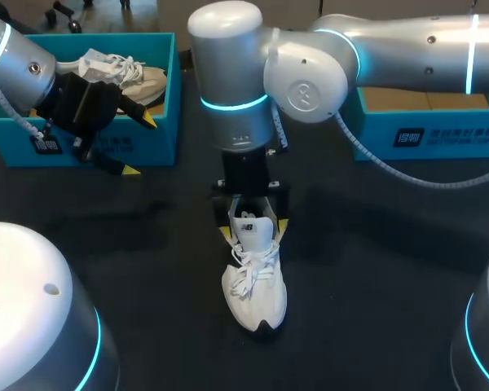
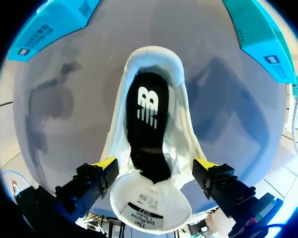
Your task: Take the shoe out of the shoebox, open the shoe tongue, remove and reinsert the insole, then place the shoe into the shoebox
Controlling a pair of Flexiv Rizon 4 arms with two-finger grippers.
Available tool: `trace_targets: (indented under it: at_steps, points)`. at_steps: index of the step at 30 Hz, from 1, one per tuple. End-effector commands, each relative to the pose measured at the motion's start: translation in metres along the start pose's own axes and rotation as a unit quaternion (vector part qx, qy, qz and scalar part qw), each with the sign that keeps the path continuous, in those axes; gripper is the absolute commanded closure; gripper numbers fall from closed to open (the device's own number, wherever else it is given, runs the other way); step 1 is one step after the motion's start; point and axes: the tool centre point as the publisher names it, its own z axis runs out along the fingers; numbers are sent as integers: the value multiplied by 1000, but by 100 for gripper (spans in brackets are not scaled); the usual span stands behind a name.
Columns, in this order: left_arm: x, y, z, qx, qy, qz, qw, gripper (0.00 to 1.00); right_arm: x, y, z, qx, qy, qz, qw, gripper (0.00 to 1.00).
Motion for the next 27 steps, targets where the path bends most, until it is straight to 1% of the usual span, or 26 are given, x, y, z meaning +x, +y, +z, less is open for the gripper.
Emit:
trace_targets:
  at_steps: [1, 7, 11, 16, 20, 25, 26, 27]
  points:
    - [0, 0, 0, -1, 0, 0, 1000, 0, -1, -8, -5, 0, -2, 6, 1000, 0]
    - [0, 0, 0, -1, 0, 0, 1000, 0, 0, -18, -19, -2, -5, 18, 1000, 0]
    - [0, 0, 0, -1, 0, 0, 1000, 0, 3, -26, -28, 7, -16, 28, 999, 0]
    - [0, 0, 0, -1, 0, 0, 1000, 0, 3, -42, -35, 5, -17, 48, 999, 0]
    - [0, 0, 0, -1, 0, 0, 1000, 0, 9, -52, -36, 4, -11, 56, 998, 0]
    - [0, 0, 0, -1, 0, 0, 1000, 0, 15, -64, -32, 6, -4, 71, 997, 0]
    - [0, 0, 0, -1, 0, 0, 1000, 0, 15, -67, -30, 8, -3, 75, 997, 33]
    - [0, 0, 0, -1, 0, 0, 1000, 0, 16, -69, -29, 7, -1, 78, 997, 53]
